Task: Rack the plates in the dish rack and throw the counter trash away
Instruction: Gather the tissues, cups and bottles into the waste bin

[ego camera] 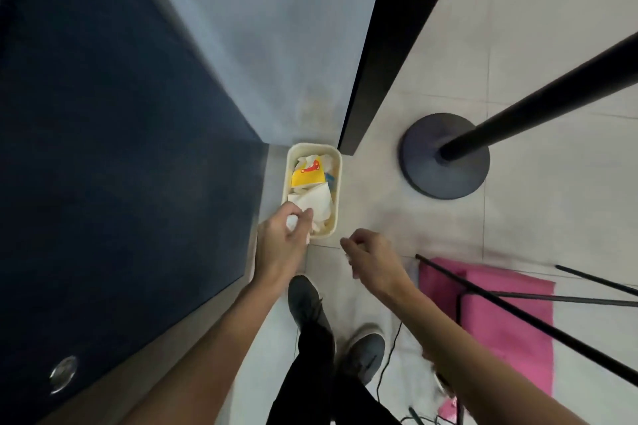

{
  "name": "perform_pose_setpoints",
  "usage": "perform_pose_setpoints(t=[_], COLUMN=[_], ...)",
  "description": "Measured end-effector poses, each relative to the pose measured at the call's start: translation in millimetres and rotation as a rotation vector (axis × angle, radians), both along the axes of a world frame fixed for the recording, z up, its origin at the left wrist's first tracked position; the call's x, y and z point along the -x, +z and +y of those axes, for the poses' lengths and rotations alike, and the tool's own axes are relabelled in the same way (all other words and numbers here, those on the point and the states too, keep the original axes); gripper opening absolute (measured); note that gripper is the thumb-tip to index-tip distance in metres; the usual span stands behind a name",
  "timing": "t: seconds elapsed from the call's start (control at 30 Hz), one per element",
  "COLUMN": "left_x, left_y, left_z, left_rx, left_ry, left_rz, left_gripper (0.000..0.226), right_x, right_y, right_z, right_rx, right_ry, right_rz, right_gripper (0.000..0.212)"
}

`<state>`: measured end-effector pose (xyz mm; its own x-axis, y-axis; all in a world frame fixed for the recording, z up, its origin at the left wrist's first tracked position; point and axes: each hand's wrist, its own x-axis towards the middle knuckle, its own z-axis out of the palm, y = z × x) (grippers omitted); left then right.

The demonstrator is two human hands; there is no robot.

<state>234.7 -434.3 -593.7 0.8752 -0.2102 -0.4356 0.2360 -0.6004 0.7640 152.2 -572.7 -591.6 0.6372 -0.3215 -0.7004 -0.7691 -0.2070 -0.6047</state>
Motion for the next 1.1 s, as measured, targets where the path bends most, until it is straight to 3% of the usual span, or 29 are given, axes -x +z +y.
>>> perform_pose_setpoints(t=[0.23,0.43,0.57,0.73,0.9,1.1], left_x=[-59.9,-108.7,-125.7,-128.7,-126.2,-113.1], left_y=[-158.5,-223.0,-243.4,-252.2,-239.9,-209.8], left_z=[-12.7,-29.6,-39.8,-43.1,-39.6,-34.3], left_rx=[-0.06,-0.119,-0.12,-0.126,-0.148,-0.094], left_ry=[-0.092,-0.188,-0.269,-0.426,-0.496,-0.41], left_rz=[-0.028,-0.12,-0.16,-0.154,-0.19,-0.204], left_gripper=[0.008,0.018,0.019,0.04,0.042,0.036], right_x=[-47.2,-72.0,-81.0,-77.5,-68.4,-61.7], right_y=[-123.6,-177.6,-200.1,-209.6,-201.6,-176.8], right_z=[-4.0,8.2,12.9,14.6,16.4,12.2], right_rx=[0.015,0.002,0.019,0.046,0.127,0.178], right_ry=[0.006,0.001,-0.012,0.097,0.245,0.295], right_rz=[-0.006,-0.055,-0.096,-0.096,-0.135,-0.159], right_gripper=[0.019,0.025,0.02,0.05,0.053,0.053])
